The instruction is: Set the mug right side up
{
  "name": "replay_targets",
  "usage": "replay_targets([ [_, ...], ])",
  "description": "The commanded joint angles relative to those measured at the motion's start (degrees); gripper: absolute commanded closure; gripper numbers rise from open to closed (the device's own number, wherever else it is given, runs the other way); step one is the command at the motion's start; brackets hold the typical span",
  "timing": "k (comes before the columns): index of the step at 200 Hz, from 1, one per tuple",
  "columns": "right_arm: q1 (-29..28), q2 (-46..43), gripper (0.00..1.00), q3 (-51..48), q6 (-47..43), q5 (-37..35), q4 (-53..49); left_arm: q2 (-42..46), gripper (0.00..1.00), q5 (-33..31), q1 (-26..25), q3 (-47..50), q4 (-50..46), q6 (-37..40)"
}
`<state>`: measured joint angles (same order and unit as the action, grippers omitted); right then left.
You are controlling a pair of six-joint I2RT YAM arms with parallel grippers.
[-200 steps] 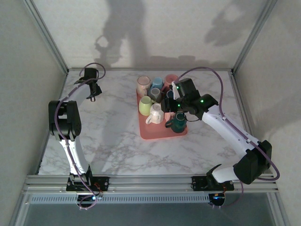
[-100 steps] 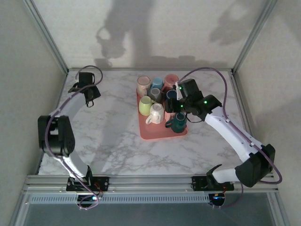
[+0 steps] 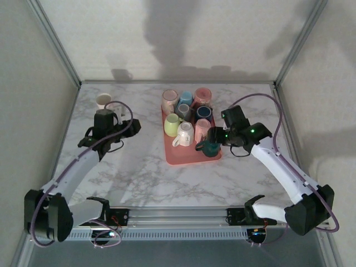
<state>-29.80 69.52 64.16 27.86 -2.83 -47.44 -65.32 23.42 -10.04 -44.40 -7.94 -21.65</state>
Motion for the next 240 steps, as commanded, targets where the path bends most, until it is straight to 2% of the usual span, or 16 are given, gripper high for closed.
replay_targets([
  [1,0.6,-0.3,0.22,-2.6,3.0,1.7,0.1,3.4,0.51,4.6,-1.3,3.4,5.4,-2.2],
  [16,0.6,0.6,0.17,-3.5,4.2,2.3,1.3,4.0,0.51,5.0,-1.8,5.1,6.7,-2.9],
  [34,0.6,2.0,0.02,-4.1,5.7,2.4,2.9,3.6,0.51,5.0,-2.2,6.3,7.5,-3.2],
  [41,0.7,2.6,0.01,-4.1,6.2,2.6,3.3,3.5,0.51,5.1,-2.4,6.5,7.7,-3.3],
  [129,1.4,11.9,0.03,-3.0,9.7,2.7,8.7,3.4,0.51,5.3,-3.3,7.6,9.4,-3.8],
  [170,1.5,15.0,0.05,-2.2,6.4,0.4,8.7,3.4,0.51,5.8,-3.5,8.3,10.5,-4.2],
  [240,1.6,18.3,0.19,-0.4,-3.7,0.2,7.4,2.9,0.52,5.5,-3.8,9.2,10.9,-4.3],
])
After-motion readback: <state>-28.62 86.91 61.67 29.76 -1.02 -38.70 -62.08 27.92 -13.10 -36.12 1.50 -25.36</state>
